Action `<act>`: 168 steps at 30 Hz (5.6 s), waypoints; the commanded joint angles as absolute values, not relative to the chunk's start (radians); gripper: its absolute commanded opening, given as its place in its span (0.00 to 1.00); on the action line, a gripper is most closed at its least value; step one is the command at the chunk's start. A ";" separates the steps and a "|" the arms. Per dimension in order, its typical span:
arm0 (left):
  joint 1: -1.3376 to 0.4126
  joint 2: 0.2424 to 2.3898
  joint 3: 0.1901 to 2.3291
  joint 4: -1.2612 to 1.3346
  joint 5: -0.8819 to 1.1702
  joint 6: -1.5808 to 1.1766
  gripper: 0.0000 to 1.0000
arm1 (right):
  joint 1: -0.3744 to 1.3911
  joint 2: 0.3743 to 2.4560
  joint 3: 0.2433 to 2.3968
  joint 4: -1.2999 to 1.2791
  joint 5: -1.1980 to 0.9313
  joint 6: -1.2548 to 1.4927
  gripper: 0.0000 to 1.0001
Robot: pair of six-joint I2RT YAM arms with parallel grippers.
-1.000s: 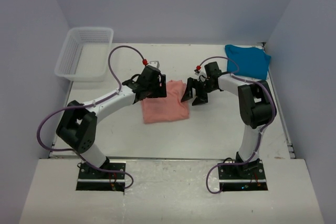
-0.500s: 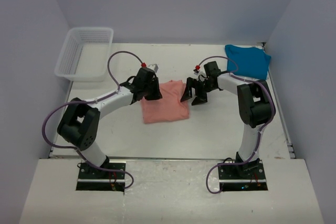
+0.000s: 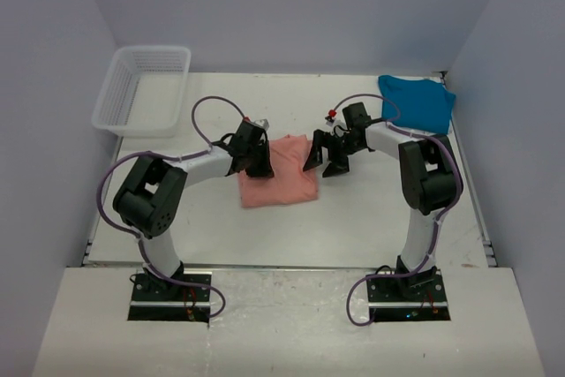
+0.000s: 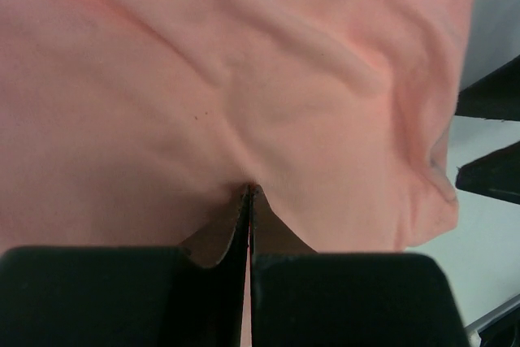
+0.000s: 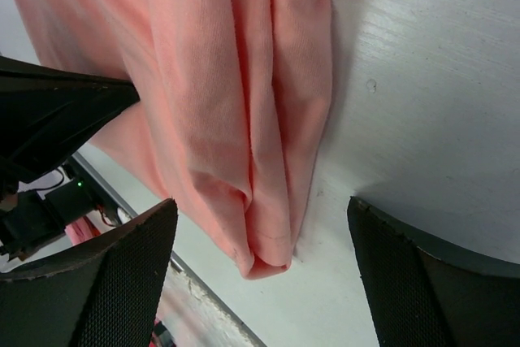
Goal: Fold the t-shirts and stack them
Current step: Put the neatly folded tshirt into the corner of the board with the right arm
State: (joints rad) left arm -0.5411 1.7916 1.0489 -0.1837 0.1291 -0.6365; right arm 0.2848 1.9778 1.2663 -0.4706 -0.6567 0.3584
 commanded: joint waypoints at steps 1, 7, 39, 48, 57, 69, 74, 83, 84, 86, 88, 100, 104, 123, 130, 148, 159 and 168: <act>-0.528 1.815 1.043 -0.138 0.140 -0.652 0.00 | 0.281 2.005 1.304 -0.512 -0.606 0.344 0.87; -0.522 1.815 1.040 -0.143 0.140 -0.644 0.00 | 0.281 2.011 1.362 -0.552 -0.592 0.348 0.88; -0.517 1.779 1.043 -0.178 0.132 -0.653 0.00 | 0.431 2.141 1.509 -0.591 -0.663 0.471 0.90; -0.515 1.761 1.026 -0.173 0.137 -0.650 0.00 | 0.454 2.141 1.471 -0.523 -0.634 0.528 0.76; -0.515 1.755 1.014 -0.172 0.144 -0.650 0.00 | 0.456 2.155 1.401 -0.434 -0.640 0.583 0.28; -0.518 1.691 0.971 -0.121 0.144 -0.627 0.00 | 0.471 2.187 1.460 -0.497 -0.565 0.474 0.00; -0.525 1.616 0.976 -0.138 0.129 -0.585 0.00 | 0.505 2.126 1.451 -0.519 -0.448 0.423 0.00; -0.563 1.467 0.971 -0.193 0.052 -0.578 0.00 | 0.508 2.017 1.548 -0.670 -0.155 0.345 0.00; -0.568 1.451 0.963 -0.196 0.037 -0.577 0.00 | 0.509 2.013 1.568 -0.695 -0.087 0.339 0.00; -0.575 1.419 0.951 -0.199 0.029 -0.578 0.00 | 0.509 1.991 1.583 -0.707 -0.028 0.322 0.00; -0.581 1.402 0.946 -0.202 0.028 -0.577 0.00 | 0.509 1.976 1.597 -0.712 0.061 0.299 0.00; -0.621 1.396 0.882 -0.190 0.046 -0.587 0.00 | 0.479 1.999 1.723 -0.683 0.396 0.121 0.00; -0.626 1.393 0.864 -0.184 0.055 -0.586 0.00 | 0.450 2.019 1.782 -0.684 0.492 0.080 0.00; -0.643 1.374 0.788 -0.147 0.074 -0.591 0.00 | 0.249 2.172 2.108 -0.727 0.667 -0.103 0.00; -0.643 1.396 0.775 -0.121 0.110 -0.597 0.00 | 0.222 2.206 2.138 -0.695 0.751 -0.132 0.00; -0.644 1.430 0.753 -0.095 0.137 -0.595 0.00 | 0.140 2.283 2.264 -0.525 0.807 -0.270 0.00; -0.644 1.468 0.756 -0.086 0.144 -0.591 0.00 | 0.118 2.287 2.255 -0.546 0.816 -0.223 0.00; -0.644 1.477 0.753 -0.083 0.155 -0.592 0.00 | 0.084 2.253 2.197 -0.552 0.819 -0.184 0.00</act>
